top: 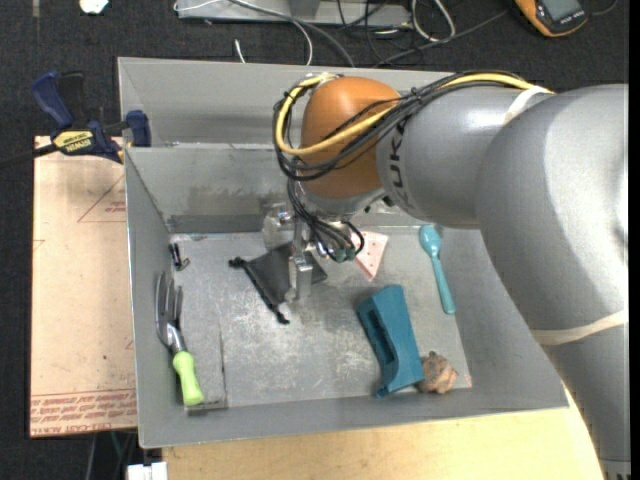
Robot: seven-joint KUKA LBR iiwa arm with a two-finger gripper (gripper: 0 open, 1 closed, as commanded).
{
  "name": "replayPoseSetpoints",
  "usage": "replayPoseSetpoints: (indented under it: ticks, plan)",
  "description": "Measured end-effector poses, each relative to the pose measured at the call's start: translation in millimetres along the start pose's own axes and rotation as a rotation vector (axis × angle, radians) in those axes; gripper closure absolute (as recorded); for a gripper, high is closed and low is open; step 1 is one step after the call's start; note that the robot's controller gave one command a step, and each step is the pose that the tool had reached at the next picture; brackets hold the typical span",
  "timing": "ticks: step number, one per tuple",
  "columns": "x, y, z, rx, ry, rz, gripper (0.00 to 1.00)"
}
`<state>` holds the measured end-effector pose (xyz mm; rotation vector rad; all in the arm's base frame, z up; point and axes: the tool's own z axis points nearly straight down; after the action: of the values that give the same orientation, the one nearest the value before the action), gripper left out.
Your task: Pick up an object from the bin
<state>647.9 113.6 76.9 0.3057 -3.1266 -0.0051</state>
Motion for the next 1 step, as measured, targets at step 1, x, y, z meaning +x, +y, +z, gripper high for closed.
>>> replayPoseSetpoints:
  ticks: [1]
  plan:
    - [-0.3,-13.2,6.2,-0.002,-0.007,0.065,0.0]
